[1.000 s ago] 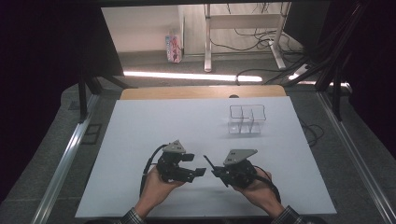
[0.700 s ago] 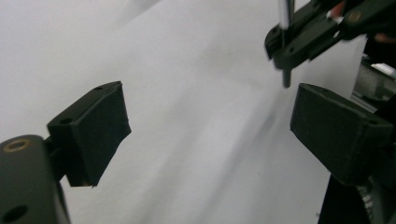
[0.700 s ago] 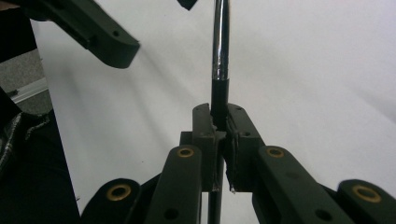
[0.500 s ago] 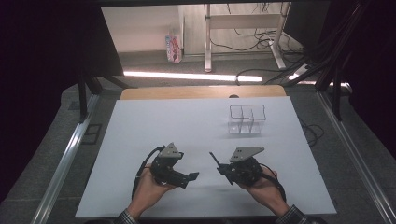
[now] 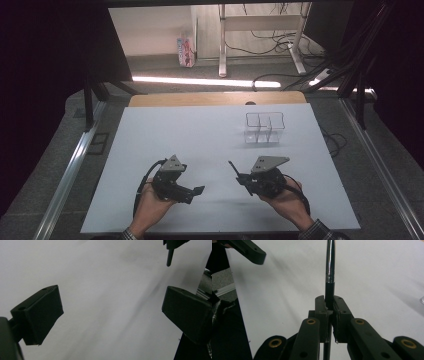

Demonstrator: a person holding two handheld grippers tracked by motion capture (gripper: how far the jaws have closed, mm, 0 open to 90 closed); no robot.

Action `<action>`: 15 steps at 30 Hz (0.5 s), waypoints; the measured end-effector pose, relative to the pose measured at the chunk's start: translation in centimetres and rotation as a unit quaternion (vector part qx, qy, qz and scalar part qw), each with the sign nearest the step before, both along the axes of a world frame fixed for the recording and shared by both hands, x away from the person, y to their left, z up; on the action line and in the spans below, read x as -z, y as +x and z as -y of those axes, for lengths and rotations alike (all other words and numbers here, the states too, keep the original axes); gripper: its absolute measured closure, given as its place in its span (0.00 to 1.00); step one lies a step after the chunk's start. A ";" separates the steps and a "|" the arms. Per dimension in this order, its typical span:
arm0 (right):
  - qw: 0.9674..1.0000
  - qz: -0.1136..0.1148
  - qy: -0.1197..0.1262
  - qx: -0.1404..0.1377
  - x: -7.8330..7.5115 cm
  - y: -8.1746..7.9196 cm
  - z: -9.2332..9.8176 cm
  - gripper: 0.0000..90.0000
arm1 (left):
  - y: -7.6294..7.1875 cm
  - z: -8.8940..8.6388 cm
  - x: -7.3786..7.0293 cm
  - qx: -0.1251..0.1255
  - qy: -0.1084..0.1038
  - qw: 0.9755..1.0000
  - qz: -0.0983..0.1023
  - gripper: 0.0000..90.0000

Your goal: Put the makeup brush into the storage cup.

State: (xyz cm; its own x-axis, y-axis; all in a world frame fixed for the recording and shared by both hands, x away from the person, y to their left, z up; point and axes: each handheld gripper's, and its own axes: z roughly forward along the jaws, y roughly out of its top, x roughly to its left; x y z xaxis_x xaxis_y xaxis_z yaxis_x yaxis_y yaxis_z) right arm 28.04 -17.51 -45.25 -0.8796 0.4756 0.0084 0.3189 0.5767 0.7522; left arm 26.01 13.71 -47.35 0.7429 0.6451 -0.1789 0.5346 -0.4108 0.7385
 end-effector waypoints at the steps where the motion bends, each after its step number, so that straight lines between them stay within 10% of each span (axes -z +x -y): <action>1: 1.000 0.001 -0.001 0.003 -0.1 0.1 0.2 0.93 | -0.1 -0.2 0.0 -0.002 -0.001 1.000 0.000 0.04; 15: 1.000 0.006 0.008 0.027 -0.5 0.8 1.8 0.93 | -1.3 -2.6 0.4 -0.034 0.024 0.999 0.012 0.02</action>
State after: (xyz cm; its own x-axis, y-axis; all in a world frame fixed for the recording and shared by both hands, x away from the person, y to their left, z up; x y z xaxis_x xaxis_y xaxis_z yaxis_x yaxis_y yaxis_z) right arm 28.82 -19.26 -44.75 -0.8531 0.5217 0.0052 0.3393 0.5472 0.7651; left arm 24.68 16.27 -47.79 0.7004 0.7019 -0.1293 0.5456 -0.4098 0.7310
